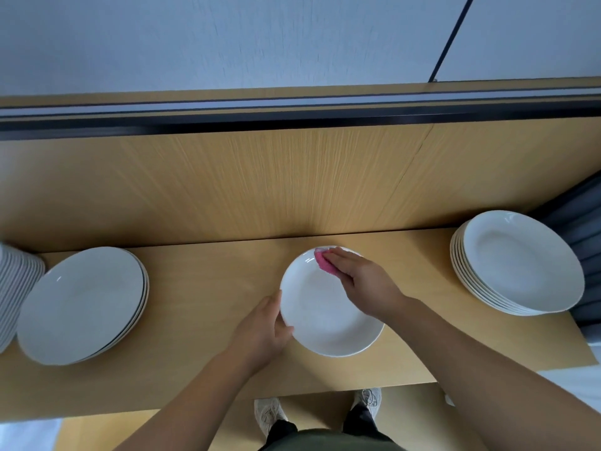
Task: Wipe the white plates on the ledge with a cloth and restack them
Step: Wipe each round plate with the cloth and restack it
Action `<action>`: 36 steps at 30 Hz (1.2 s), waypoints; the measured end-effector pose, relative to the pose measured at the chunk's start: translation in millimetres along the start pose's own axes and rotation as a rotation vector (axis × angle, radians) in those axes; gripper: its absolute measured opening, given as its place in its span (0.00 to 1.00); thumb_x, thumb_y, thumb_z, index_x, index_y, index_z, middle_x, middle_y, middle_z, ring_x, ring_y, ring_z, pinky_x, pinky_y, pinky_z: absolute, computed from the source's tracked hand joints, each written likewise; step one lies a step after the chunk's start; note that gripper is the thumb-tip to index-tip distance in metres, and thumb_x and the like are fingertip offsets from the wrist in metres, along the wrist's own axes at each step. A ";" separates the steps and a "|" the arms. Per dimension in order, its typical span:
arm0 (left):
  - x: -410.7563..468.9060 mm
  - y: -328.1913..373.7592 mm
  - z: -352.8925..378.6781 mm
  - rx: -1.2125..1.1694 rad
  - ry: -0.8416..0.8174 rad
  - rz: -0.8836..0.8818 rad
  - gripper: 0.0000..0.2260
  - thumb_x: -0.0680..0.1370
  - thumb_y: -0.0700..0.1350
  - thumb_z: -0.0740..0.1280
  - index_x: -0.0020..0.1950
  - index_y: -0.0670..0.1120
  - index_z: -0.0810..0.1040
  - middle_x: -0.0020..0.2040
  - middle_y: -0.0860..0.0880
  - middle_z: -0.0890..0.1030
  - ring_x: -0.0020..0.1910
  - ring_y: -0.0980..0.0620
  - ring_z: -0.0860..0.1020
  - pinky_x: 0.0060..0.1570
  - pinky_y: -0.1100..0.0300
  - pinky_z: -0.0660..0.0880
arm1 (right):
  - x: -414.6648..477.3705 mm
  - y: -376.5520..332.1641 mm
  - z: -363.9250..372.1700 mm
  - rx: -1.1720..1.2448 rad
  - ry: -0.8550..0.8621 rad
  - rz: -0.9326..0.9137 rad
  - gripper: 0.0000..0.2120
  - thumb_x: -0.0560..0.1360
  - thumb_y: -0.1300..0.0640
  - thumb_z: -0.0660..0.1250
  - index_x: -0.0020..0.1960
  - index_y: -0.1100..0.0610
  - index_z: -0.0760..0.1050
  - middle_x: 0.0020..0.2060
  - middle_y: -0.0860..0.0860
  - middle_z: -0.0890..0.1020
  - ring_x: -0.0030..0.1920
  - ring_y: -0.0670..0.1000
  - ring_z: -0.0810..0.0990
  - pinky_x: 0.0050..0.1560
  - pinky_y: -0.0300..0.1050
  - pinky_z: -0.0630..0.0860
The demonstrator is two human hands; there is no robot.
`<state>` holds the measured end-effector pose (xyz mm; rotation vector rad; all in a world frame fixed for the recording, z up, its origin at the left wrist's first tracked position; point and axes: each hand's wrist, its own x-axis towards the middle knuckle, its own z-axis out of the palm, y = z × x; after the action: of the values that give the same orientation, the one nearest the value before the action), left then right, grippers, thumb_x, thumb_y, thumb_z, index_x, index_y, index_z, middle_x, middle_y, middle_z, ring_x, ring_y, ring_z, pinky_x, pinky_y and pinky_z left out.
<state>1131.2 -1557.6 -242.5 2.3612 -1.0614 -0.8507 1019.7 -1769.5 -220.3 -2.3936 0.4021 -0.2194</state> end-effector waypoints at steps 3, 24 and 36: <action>0.6 -2.2 -2.3 -0.014 -0.003 0.034 0.34 0.75 0.54 0.68 0.77 0.52 0.57 0.70 0.54 0.69 0.67 0.55 0.68 0.60 0.61 0.69 | 11.6 9.8 24.8 -0.112 -0.012 0.009 0.20 0.82 0.62 0.58 0.73 0.51 0.70 0.69 0.44 0.73 0.69 0.47 0.70 0.66 0.42 0.71; 20.7 -24.4 -5.5 0.027 -0.134 0.002 0.43 0.70 0.58 0.73 0.79 0.52 0.56 0.73 0.53 0.68 0.69 0.54 0.67 0.66 0.58 0.67 | 6.8 -1.6 94.5 -0.362 -0.232 0.185 0.32 0.76 0.56 0.44 0.79 0.58 0.43 0.79 0.56 0.44 0.78 0.59 0.38 0.76 0.54 0.34; 24.7 -15.4 -15.4 0.257 -0.099 0.107 0.43 0.72 0.62 0.69 0.79 0.49 0.51 0.78 0.54 0.56 0.76 0.55 0.58 0.70 0.61 0.59 | -23.2 -12.5 88.5 -0.344 -0.437 -0.114 0.29 0.79 0.50 0.38 0.79 0.55 0.47 0.78 0.52 0.51 0.78 0.54 0.44 0.74 0.52 0.34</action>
<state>1162.5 -1565.3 -249.2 2.4624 -1.3987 -0.8427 1024.0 -1698.6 -279.3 -2.7078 0.1028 0.3467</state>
